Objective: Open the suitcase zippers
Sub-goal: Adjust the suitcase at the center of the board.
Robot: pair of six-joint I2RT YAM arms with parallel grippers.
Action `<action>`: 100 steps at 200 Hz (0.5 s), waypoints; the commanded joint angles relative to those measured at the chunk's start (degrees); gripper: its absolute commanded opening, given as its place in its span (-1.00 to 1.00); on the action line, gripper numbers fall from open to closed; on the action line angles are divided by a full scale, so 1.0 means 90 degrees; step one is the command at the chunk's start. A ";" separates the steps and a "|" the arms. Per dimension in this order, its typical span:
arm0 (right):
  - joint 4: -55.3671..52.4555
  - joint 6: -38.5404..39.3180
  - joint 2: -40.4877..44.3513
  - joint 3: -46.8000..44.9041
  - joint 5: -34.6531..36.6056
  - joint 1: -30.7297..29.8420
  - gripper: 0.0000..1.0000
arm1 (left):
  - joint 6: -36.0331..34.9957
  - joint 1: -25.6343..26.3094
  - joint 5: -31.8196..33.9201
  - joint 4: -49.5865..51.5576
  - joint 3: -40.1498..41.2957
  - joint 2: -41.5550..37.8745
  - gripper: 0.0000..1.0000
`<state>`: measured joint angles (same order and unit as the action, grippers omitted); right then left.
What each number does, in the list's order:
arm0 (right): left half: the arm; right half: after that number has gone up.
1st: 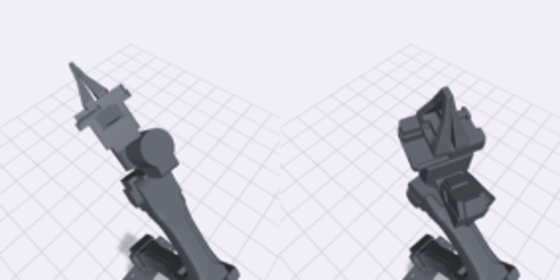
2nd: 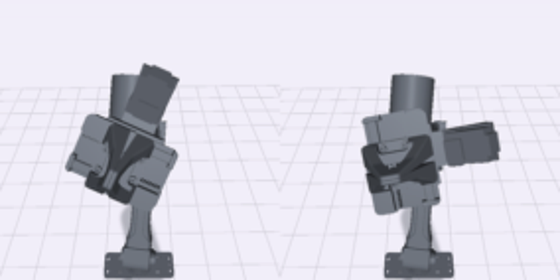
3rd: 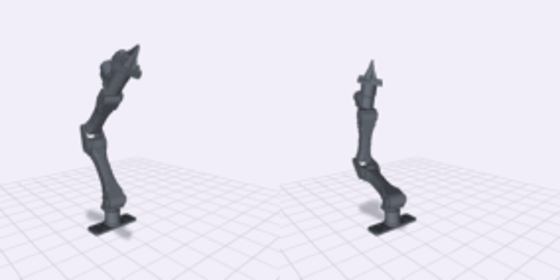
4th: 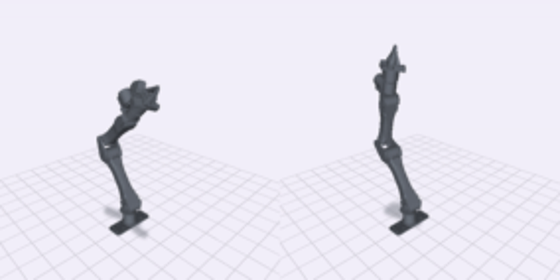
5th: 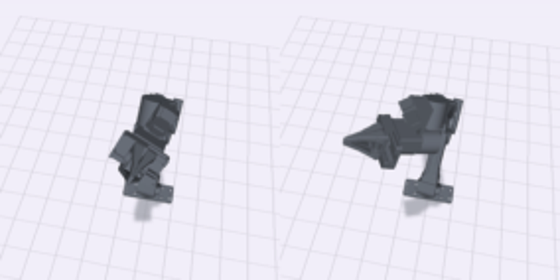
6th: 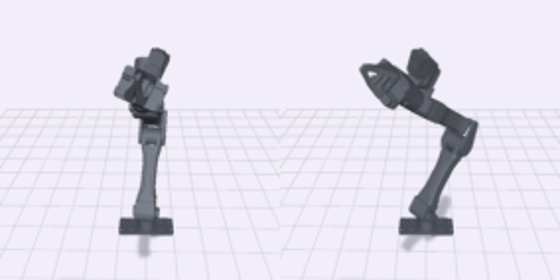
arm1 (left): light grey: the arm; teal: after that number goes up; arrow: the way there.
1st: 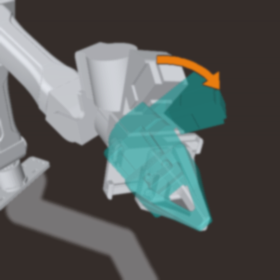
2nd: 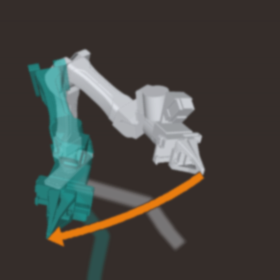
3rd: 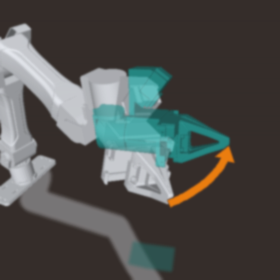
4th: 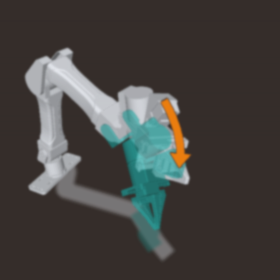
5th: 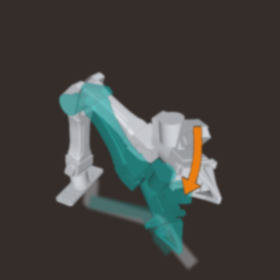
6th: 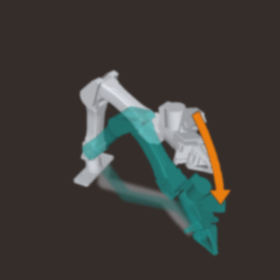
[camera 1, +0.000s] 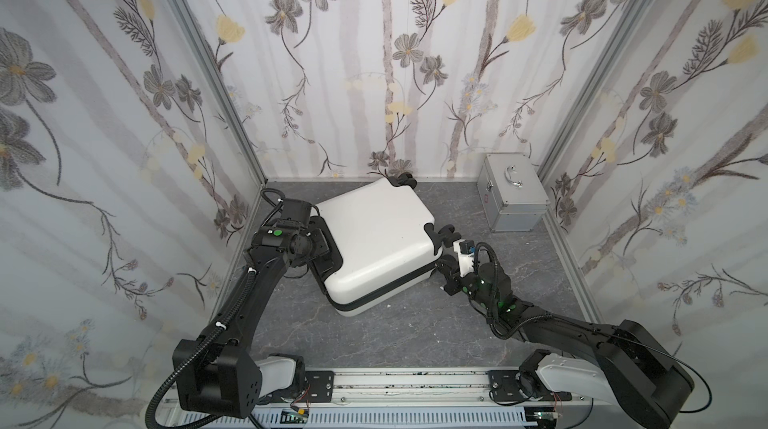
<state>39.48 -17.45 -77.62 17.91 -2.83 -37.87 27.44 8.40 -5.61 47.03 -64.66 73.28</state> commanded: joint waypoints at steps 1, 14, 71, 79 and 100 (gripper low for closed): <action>0.0234 -0.0149 -0.0052 -0.0051 -0.0607 0.0096 -1.00 | -0.0323 -0.0071 0.0099 0.0134 0.0039 0.0143 -0.21; 0.0237 -0.0239 -0.0056 -0.0085 -0.0734 0.0280 -1.00 | -0.0487 -0.0149 0.0210 0.0175 -0.0020 0.0195 -0.35; 0.0897 -0.0570 -0.0281 -0.0514 -0.1610 0.1259 -1.00 | -0.1498 -0.0428 0.0450 0.0307 -0.0276 0.0295 -0.87; 0.0977 -0.0609 -0.0371 -0.0533 -0.1750 0.1342 -1.00 | -0.1660 -0.0436 0.0500 0.0295 -0.0294 0.0327 -0.90; 0.1442 -0.0851 -0.0575 -0.0633 -0.2019 0.1518 -1.00 | -0.2076 -0.0445 0.0525 0.0350 -0.0427 0.0515 -0.94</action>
<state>49.69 -22.92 -81.12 13.17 -21.43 -25.78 20.12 4.80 -4.56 47.13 -67.59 76.31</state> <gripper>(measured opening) 0.050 0.294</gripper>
